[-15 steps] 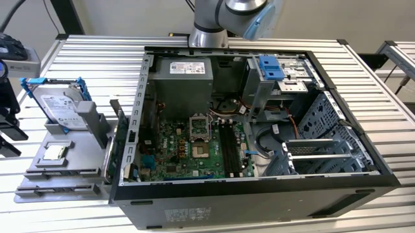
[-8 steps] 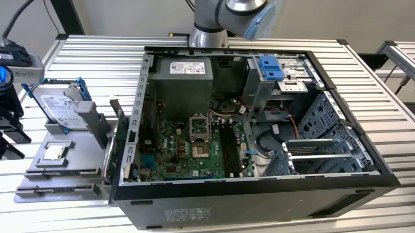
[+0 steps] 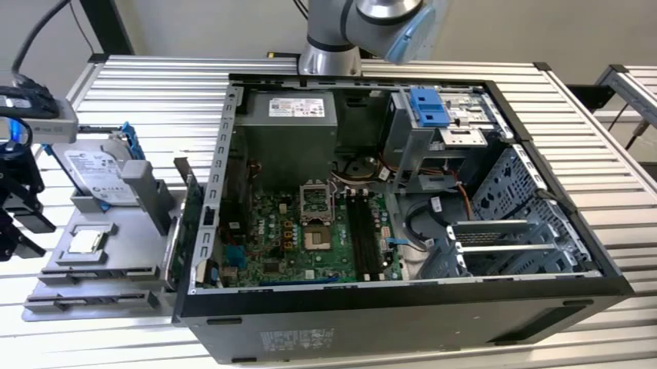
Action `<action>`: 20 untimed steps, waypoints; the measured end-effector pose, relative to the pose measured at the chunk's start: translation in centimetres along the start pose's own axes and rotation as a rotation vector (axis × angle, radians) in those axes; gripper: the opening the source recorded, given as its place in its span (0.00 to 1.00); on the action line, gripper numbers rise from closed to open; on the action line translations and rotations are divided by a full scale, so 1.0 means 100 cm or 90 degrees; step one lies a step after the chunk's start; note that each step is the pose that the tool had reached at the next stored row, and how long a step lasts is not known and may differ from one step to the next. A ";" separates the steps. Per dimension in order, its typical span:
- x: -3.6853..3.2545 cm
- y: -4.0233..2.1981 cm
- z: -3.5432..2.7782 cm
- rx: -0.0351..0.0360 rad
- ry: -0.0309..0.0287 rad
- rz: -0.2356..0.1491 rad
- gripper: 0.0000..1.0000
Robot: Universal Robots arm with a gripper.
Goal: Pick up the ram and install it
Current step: 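Pick up the ram and move it above insertion slot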
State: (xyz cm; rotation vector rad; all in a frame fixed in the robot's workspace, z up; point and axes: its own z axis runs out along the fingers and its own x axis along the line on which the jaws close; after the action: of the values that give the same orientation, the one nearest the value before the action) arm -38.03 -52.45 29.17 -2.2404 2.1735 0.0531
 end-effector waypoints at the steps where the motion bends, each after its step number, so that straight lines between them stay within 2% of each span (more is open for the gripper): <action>1: 0.0001 0.0000 0.0017 -0.0001 -0.0001 0.000 1.00; 4: 0.0011 -0.0001 0.0059 -0.0005 0.0000 0.000 1.00; 14: 0.0161 0.0002 0.0200 -0.0004 0.0000 0.000 1.00; 20: 0.0183 -0.0002 0.0228 -0.0006 0.0001 -0.003 1.00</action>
State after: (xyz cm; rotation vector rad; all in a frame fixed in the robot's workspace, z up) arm -37.98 -54.19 26.82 -2.2458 2.1691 0.0540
